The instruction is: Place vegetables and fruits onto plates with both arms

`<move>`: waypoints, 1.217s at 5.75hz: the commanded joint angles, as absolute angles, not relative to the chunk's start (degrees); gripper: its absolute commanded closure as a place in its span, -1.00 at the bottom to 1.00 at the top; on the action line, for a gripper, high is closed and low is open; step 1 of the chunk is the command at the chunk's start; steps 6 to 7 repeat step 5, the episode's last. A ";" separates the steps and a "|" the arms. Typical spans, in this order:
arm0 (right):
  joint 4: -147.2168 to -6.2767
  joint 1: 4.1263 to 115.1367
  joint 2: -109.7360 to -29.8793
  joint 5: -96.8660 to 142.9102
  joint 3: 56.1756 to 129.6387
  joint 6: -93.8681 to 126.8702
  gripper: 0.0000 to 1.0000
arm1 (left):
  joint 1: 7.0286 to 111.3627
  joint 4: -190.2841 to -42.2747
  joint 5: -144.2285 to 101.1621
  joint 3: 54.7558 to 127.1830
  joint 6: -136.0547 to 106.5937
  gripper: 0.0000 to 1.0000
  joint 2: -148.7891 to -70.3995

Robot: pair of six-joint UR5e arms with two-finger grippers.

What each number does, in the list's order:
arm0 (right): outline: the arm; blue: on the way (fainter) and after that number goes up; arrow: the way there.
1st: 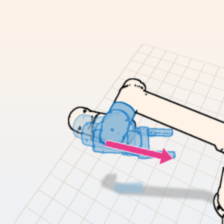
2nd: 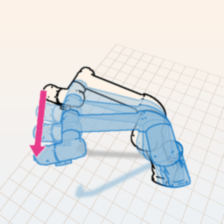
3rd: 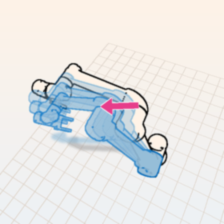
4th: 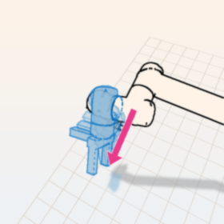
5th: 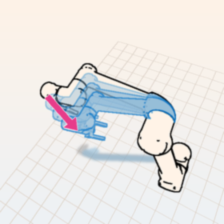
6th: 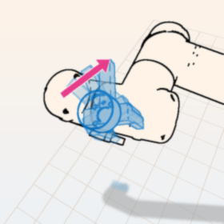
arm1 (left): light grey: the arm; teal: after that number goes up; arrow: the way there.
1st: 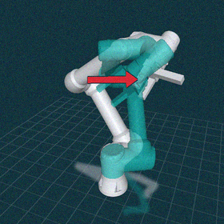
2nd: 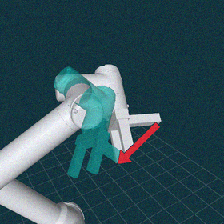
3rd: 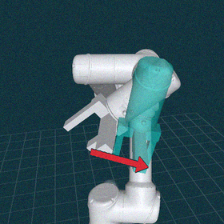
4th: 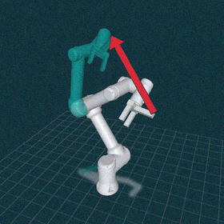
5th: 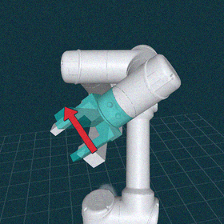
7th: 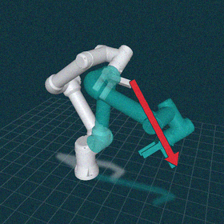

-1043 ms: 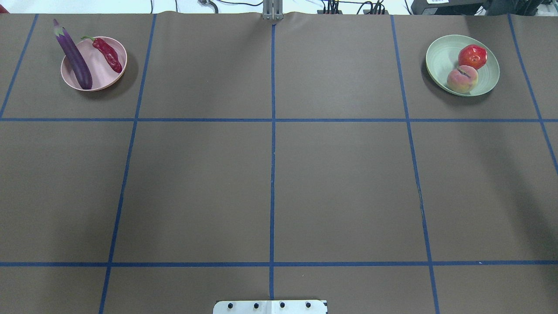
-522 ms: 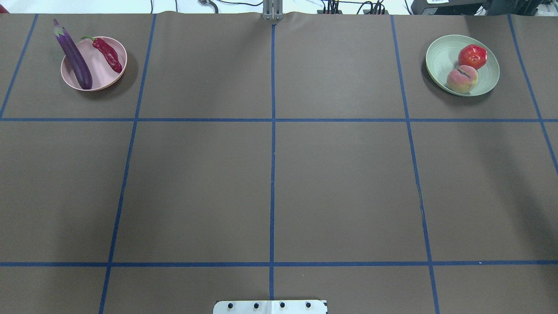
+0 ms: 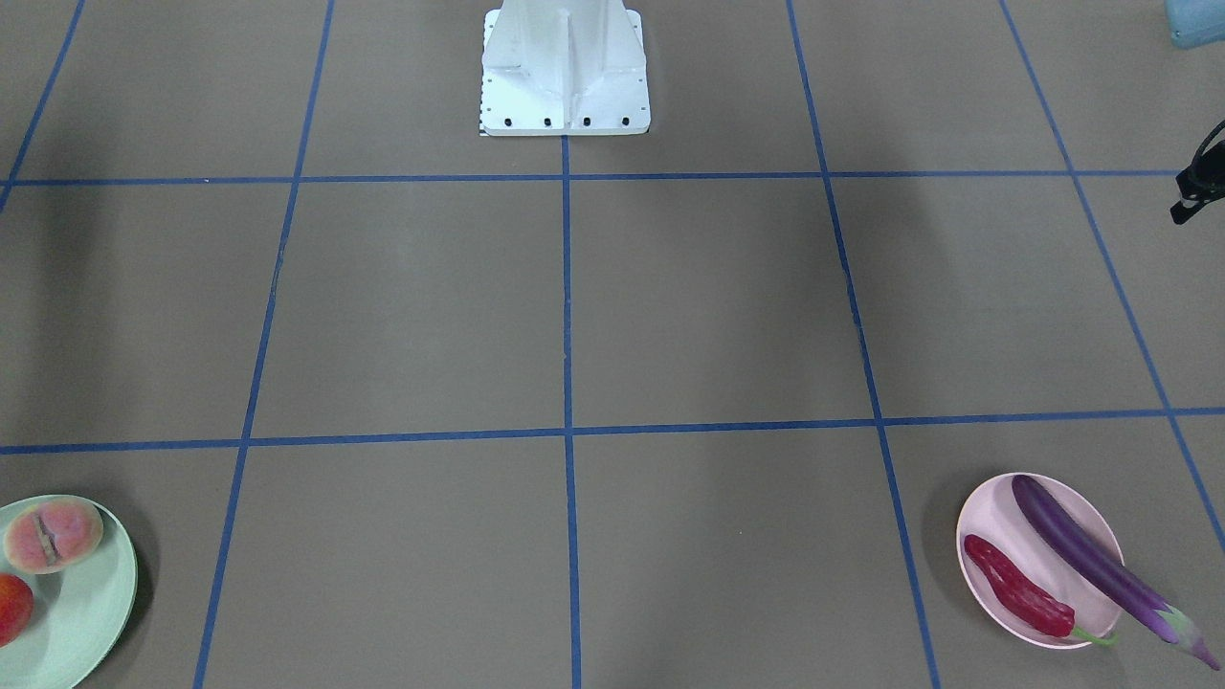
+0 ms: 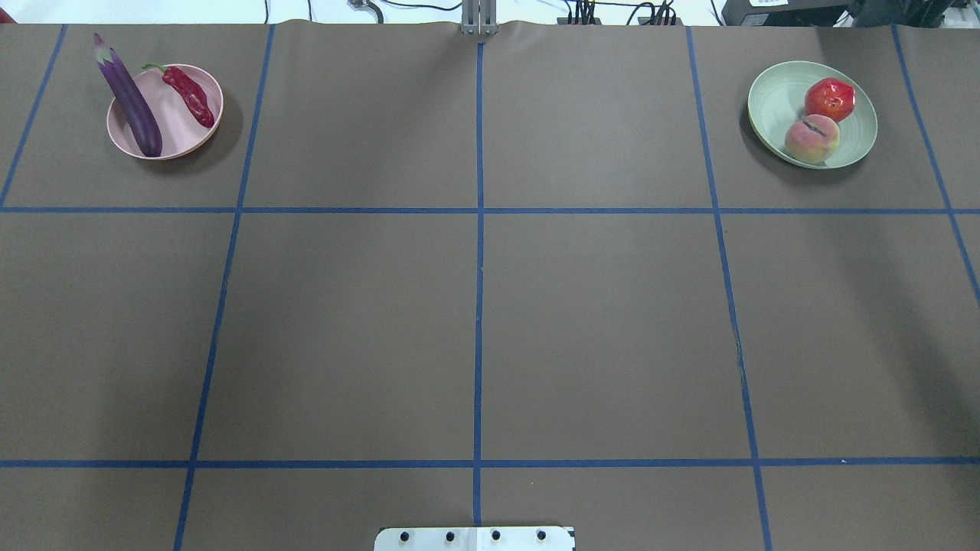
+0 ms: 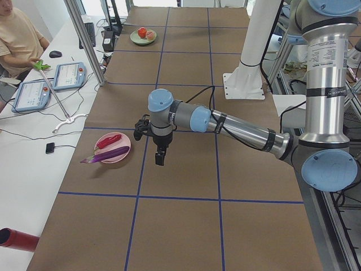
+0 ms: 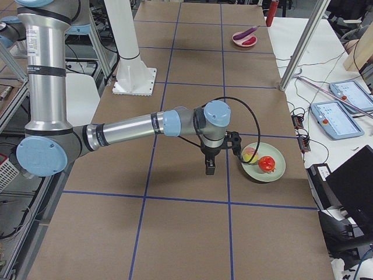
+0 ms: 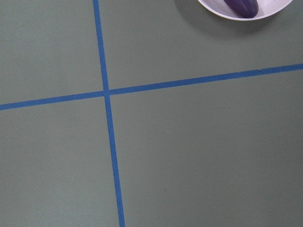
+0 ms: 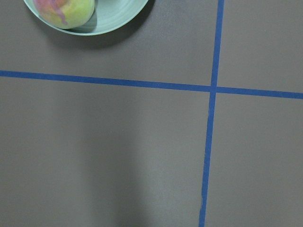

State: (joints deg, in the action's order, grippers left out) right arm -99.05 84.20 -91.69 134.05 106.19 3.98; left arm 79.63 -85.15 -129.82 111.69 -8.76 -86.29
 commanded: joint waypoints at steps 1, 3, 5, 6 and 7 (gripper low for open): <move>-99.05 84.20 -91.41 134.12 106.17 4.04 -1.00 | 79.63 -86.91 -129.81 111.62 -8.96 -1.00 -86.31; -99.05 84.20 -91.41 134.21 106.08 4.04 -1.00 | 79.63 -86.92 -129.81 111.88 -8.96 -1.00 -86.40; -99.05 84.20 -91.32 134.21 106.08 4.04 -1.00 | 79.63 -86.92 -129.90 112.15 -9.14 -1.00 -86.83; -99.05 84.20 -91.32 134.21 106.08 4.04 -1.00 | 79.63 -86.92 -129.90 112.15 -9.14 -1.00 -86.83; -99.05 84.20 -91.32 134.21 106.08 4.04 -1.00 | 79.63 -86.92 -129.90 112.15 -9.14 -1.00 -86.83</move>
